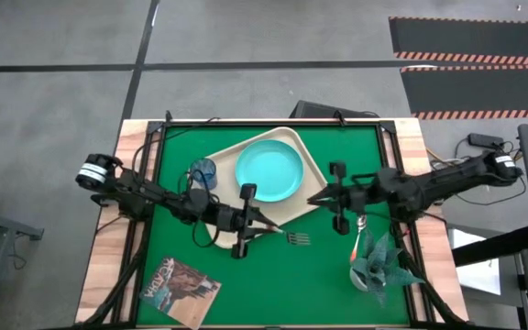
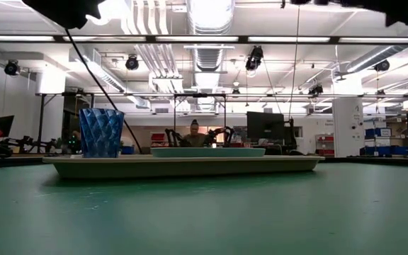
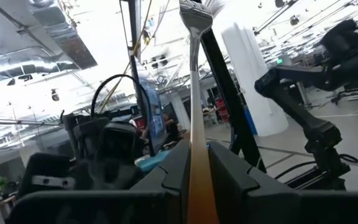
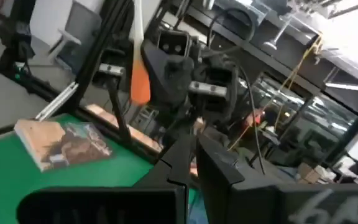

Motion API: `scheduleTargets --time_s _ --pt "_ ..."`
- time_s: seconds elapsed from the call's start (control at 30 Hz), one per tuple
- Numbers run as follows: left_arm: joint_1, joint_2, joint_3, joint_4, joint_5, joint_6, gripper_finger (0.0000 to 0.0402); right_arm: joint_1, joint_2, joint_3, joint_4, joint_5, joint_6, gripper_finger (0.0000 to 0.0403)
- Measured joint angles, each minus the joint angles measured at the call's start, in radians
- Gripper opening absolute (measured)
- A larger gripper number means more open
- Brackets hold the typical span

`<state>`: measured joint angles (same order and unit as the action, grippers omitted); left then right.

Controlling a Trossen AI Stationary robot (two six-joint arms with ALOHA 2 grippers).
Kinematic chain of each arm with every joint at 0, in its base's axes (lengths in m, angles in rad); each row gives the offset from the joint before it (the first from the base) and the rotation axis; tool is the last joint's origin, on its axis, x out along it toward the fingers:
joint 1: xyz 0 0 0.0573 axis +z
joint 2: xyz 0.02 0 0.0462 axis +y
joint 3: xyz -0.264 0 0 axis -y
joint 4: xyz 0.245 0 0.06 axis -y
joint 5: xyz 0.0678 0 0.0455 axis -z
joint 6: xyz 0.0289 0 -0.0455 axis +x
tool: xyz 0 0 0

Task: Pick and place plate/cup/fork/spoon on tray
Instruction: Put the orange fork on the white tray to the left of the blue plate

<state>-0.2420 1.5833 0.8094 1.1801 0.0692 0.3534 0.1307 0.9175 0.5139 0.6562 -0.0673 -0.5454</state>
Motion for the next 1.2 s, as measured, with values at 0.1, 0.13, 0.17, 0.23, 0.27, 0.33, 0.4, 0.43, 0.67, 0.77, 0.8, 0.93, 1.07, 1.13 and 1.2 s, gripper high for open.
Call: scheduleTargets --time_s 0.1,0.13,0.17,0.23,0.27,0.33,0.4,0.43,0.67,0.77,0.8,0.93,1.07,1.13,1.2 --pt "0.000 0.000 -0.002 0.003 0.000 0.000 0.0031 0.000 0.067 0.058 0.042 -0.049 0.007 0.0018" --pt "0.000 0.000 -0.003 0.007 0.000 -0.001 0.0031 0.000 0.088 0.071 0.041 -0.062 0.007 0.0018" --pt "0.000 0.000 -0.005 0.008 0.000 -0.002 0.0031 0.000 0.108 0.085 0.040 -0.076 0.007 0.0018" --pt "0.000 0.000 -0.008 0.009 0.000 -0.003 0.0031 0.000 0.137 0.103 0.021 -0.096 0.012 0.0018" --pt "0.000 0.000 -0.011 0.009 0.000 -0.003 0.0031 0.000 0.150 0.109 0.014 -0.098 0.012 0.0018" --pt "0.000 0.000 -0.013 0.008 0.000 -0.003 0.0031 0.000 0.162 0.133 0.038 -0.098 0.009 0.0018" --pt "0.001 0.000 -0.014 0.009 -0.001 -0.003 0.0032 0.000 0.176 0.149 0.044 -0.098 0.006 0.0018" --pt "0.001 0.000 -0.014 0.009 -0.003 -0.003 0.0032 0.000 0.185 0.158 0.045 -0.098 0.006 0.0018" --pt "0.010 0.000 -0.017 0.008 -0.011 -0.002 0.0032 0.000 0.224 0.193 0.048 -0.126 0.032 0.0018" --pt "0.013 0.000 -0.020 0.008 -0.018 -0.005 0.0032 0.000 0.223 0.199 0.038 -0.198 0.063 0.0021" --pt "0.014 0.000 -0.022 0.008 -0.022 -0.004 0.0032 0.000 0.220 0.200 0.036 -0.226 0.074 0.0025" --pt "0.016 0.000 -0.027 0.007 -0.064 -0.005 0.0032 0.001 0.207 0.215 0.047 -0.256 0.096 0.0053" --pt "0.022 0.000 -0.028 0.007 -0.078 -0.005 0.0032 0.000 0.211 0.230 0.037 -0.246 0.117 0.0093" --pt "0.025 0.000 -0.028 0.007 -0.079 -0.005 0.0032 0.000 0.211 0.234 0.042 -0.247 0.117 0.0113" --pt "0.028 0.000 -0.027 0.007 -0.081 -0.005 0.0032 0.000 0.210 0.237 0.053 -0.247 0.118 0.0131"
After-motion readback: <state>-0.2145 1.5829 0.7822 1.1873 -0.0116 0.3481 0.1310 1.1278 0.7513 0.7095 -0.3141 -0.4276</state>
